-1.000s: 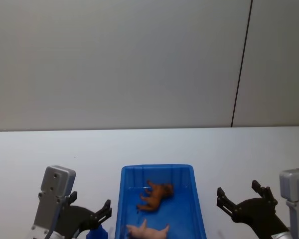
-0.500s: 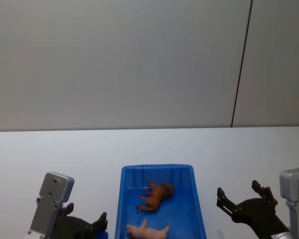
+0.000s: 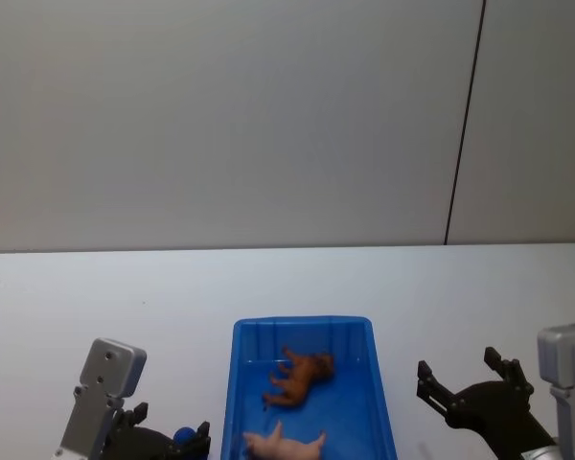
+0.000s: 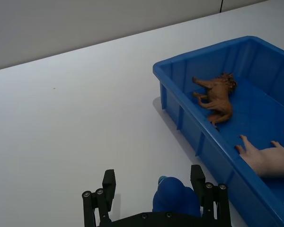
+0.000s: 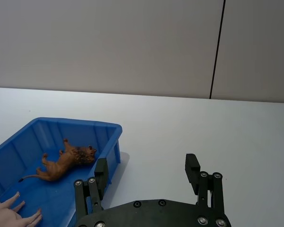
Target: Pick up the two dolls from the table and place them into the box.
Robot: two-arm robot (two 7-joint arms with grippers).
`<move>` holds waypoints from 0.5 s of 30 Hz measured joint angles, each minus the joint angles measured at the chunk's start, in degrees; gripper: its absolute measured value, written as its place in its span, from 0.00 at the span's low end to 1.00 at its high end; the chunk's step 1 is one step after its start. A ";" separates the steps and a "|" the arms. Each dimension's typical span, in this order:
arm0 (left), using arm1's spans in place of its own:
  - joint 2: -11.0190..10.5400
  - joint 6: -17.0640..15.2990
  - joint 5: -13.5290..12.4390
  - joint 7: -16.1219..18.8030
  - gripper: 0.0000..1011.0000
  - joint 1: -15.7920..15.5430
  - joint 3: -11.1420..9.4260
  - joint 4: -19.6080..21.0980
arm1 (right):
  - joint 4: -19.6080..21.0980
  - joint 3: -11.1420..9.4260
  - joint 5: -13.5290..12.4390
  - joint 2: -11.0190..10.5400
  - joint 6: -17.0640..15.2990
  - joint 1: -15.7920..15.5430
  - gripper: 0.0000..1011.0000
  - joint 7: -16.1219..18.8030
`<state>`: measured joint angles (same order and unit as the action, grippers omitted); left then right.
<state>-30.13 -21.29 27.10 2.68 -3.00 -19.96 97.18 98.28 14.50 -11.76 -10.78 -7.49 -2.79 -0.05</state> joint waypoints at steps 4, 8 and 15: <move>0.13 -0.26 0.02 -0.67 0.99 -0.07 0.01 -0.39 | 0.00 0.00 0.00 0.00 0.00 0.00 0.99 0.00; 0.30 -0.62 0.02 -1.42 0.99 -0.21 0.01 -0.81 | 0.00 0.00 0.00 0.00 0.00 0.01 0.99 0.00; 0.51 -1.26 -0.42 -2.56 0.90 -0.32 0.00 -1.33 | 0.00 0.00 0.00 0.00 0.00 0.00 0.99 0.00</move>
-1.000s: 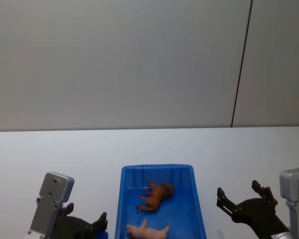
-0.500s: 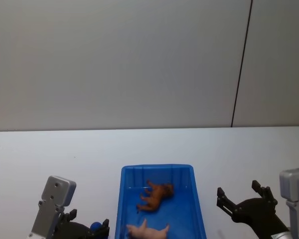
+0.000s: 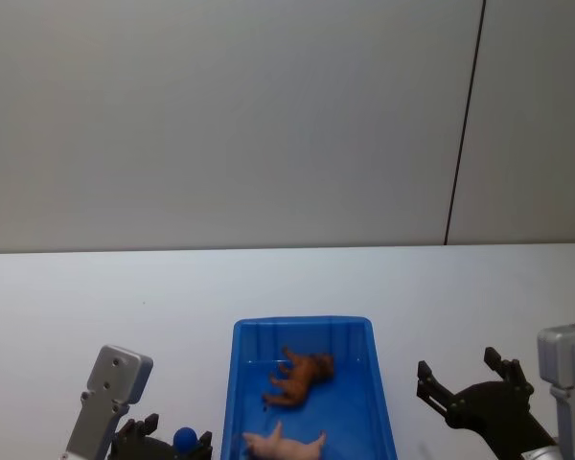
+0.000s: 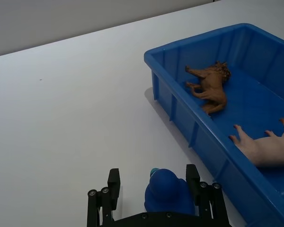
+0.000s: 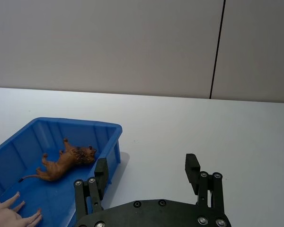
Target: Pick up the two dolls from the table and place them into the box.
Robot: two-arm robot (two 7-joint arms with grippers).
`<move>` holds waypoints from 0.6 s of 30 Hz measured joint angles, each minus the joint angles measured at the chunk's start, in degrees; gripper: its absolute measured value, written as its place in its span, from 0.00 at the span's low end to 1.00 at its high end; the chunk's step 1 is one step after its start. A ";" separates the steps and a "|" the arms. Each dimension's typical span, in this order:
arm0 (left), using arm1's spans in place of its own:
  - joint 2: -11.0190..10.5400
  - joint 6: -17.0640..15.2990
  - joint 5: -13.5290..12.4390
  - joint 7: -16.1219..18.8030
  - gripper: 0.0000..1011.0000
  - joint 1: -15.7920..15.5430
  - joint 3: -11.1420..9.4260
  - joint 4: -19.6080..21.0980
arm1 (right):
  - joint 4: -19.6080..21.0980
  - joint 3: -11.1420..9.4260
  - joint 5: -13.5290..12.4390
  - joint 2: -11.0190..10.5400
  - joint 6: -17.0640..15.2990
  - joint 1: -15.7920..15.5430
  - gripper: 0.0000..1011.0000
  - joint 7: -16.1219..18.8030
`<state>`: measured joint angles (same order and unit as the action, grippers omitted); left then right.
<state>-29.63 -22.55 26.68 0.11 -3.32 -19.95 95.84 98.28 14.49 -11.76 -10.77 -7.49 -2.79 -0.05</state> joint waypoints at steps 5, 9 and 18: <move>0.02 -0.04 -0.40 -0.31 0.77 0.07 0.00 -0.05 | 0.00 0.00 0.00 0.00 0.00 0.00 0.99 0.00; 0.02 -0.02 -0.66 -0.46 0.65 0.18 0.00 -0.05 | 0.00 0.00 0.00 0.00 0.00 0.00 0.99 0.00; 0.02 0.48 -1.16 -0.95 0.38 0.47 0.08 -0.01 | 0.00 0.00 0.00 0.00 0.00 0.00 0.99 0.00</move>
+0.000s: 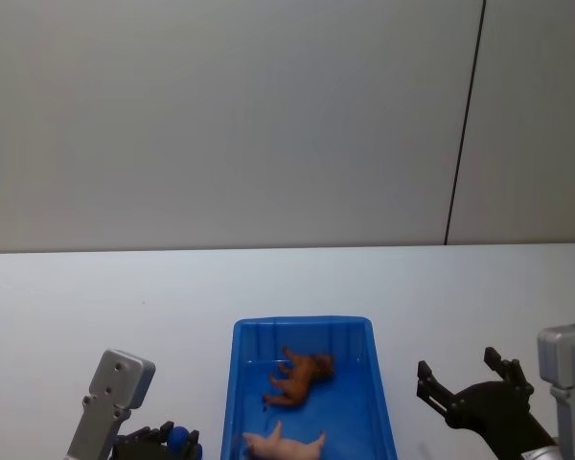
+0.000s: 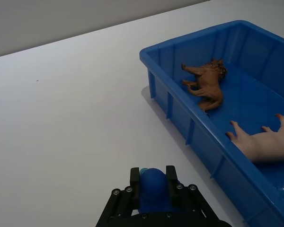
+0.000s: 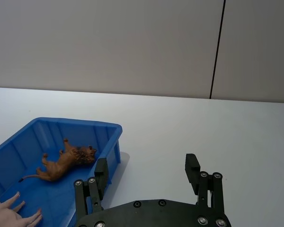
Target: Pick up the two dolls from the table and place them into the box.
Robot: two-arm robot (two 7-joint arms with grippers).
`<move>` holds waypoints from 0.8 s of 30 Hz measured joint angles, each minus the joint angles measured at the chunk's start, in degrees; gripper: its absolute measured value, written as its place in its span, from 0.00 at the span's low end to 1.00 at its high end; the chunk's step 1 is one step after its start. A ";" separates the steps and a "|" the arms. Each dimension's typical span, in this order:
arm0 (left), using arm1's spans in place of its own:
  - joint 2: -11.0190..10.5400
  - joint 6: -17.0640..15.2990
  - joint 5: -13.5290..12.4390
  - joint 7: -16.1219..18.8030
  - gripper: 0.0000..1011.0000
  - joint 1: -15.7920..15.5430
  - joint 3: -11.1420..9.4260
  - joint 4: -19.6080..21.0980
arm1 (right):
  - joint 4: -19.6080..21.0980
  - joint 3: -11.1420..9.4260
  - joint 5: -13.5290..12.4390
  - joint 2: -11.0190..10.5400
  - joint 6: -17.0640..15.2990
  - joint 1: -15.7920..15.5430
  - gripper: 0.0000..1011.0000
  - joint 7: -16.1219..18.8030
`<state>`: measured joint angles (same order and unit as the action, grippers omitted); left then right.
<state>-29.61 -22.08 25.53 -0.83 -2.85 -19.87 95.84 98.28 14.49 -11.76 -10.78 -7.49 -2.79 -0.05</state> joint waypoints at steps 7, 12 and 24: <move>0.23 1.10 -0.24 -0.48 0.27 0.10 0.03 -0.05 | 0.00 0.00 0.00 0.00 0.00 0.00 0.99 0.00; 0.38 2.18 -0.57 -0.71 0.23 0.10 0.09 0.01 | 0.00 0.00 0.00 0.00 0.00 0.00 0.99 0.00; 0.47 5.18 -3.35 -0.78 0.17 -0.65 0.61 2.62 | 0.00 0.00 0.00 0.00 0.00 0.00 0.99 0.00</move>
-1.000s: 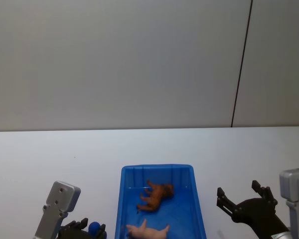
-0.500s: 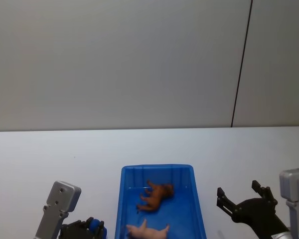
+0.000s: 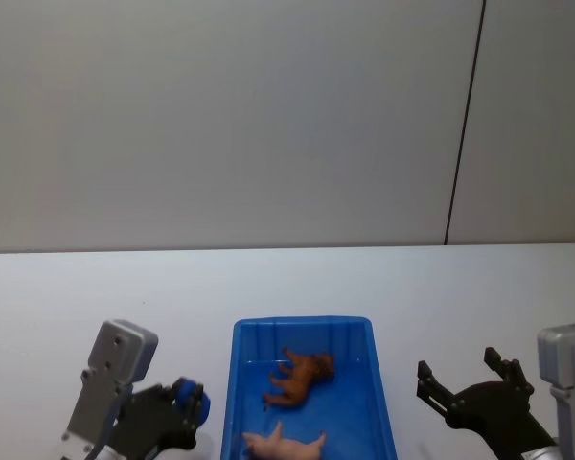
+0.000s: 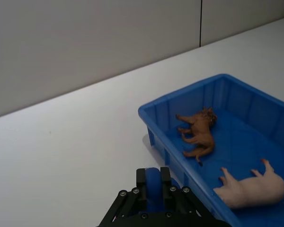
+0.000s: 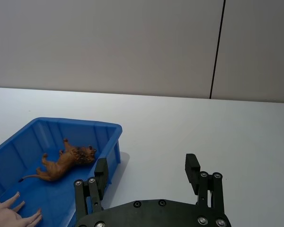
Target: Pick up the two dolls from the table and place them into the box.
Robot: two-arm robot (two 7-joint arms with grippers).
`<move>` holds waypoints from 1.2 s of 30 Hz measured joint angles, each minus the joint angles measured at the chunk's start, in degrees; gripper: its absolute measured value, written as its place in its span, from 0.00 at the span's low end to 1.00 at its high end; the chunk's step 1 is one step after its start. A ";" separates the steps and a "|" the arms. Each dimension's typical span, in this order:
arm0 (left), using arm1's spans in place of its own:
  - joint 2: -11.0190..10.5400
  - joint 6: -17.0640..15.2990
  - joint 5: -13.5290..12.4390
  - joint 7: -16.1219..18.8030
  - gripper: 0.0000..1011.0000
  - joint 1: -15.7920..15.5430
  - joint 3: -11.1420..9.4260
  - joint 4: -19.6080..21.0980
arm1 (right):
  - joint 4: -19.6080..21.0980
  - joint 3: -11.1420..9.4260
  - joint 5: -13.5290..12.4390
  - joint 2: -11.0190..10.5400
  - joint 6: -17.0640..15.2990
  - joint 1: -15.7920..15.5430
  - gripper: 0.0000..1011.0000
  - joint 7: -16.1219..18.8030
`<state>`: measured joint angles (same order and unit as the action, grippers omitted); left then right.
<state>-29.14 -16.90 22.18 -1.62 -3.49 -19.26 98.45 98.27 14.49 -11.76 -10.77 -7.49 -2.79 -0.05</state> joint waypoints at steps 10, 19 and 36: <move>0.37 2.53 -2.86 -3.04 0.13 -1.68 0.27 1.76 | 0.00 0.00 0.00 0.00 0.00 0.00 0.99 0.00; 1.18 5.63 -2.80 -9.05 0.09 -3.40 0.31 1.11 | 0.00 0.00 0.00 0.00 0.00 0.00 0.99 0.00; 3.93 10.41 0.13 -21.35 0.36 -7.11 -0.45 -3.84 | 0.00 0.00 0.00 0.00 0.00 0.00 0.99 0.00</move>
<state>-25.21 -6.49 22.31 -22.97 -10.60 -19.71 94.61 98.28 14.49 -11.77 -10.77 -7.49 -2.79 -0.05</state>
